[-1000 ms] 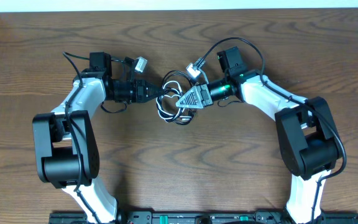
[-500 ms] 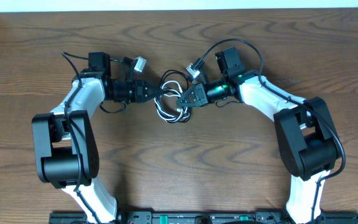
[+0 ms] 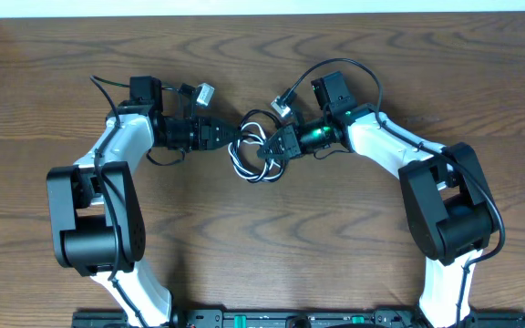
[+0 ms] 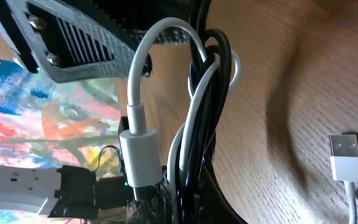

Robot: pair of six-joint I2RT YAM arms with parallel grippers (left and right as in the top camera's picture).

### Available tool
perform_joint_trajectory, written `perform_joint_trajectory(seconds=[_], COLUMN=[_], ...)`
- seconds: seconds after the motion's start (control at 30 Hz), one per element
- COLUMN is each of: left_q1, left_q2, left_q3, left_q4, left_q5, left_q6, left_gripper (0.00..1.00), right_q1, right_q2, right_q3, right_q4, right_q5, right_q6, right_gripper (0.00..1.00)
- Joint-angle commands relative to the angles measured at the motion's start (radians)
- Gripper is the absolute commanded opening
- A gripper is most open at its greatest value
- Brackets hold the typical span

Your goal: Untangle cables

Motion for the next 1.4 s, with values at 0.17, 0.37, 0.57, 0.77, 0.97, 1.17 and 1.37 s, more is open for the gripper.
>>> perform_joint_trajectory(seconds=[0.17, 0.37, 0.57, 0.77, 0.97, 1.17, 1.37], left_q1=[-0.001, -0.008, -0.032, -0.038, -0.037, -0.038, -0.038], left_q2=[-0.001, -0.001, -0.001, -0.001, -0.001, -0.001, -0.001], left_q3=[-0.005, -0.005, -0.005, -0.005, -0.005, -0.004, -0.005], left_q4=[-0.001, 0.000, 0.011, 0.014, 0.014, 0.014, 0.014], left_q5=[0.015, -0.013, -0.111, -0.112, -0.112, -0.112, -0.112], left_q6=[0.006, 0.006, 0.005, 0.005, 0.005, 0.005, 0.005], left_gripper=[0.46, 0.49, 0.49, 0.49, 0.45, 0.44, 0.40], right_q1=[0.018, 0.037, 0.053, 0.057, 0.081, 0.112, 0.118], right_q2=[0.009, 0.009, 0.009, 0.009, 0.009, 0.009, 0.009], right_q3=[-0.003, -0.003, -0.003, -0.003, -0.003, -0.003, -0.003], right_q4=[-0.009, -0.009, -0.009, -0.009, -0.010, -0.010, -0.010], right_q5=[-0.014, -0.019, -0.031, -0.096, -0.095, -0.094, -0.094], right_q6=[-0.026, -0.026, -0.026, -0.027, -0.027, -0.027, -0.027], right_gripper=[0.01, 0.01, 0.01, 0.01, 0.01, 0.01, 0.01])
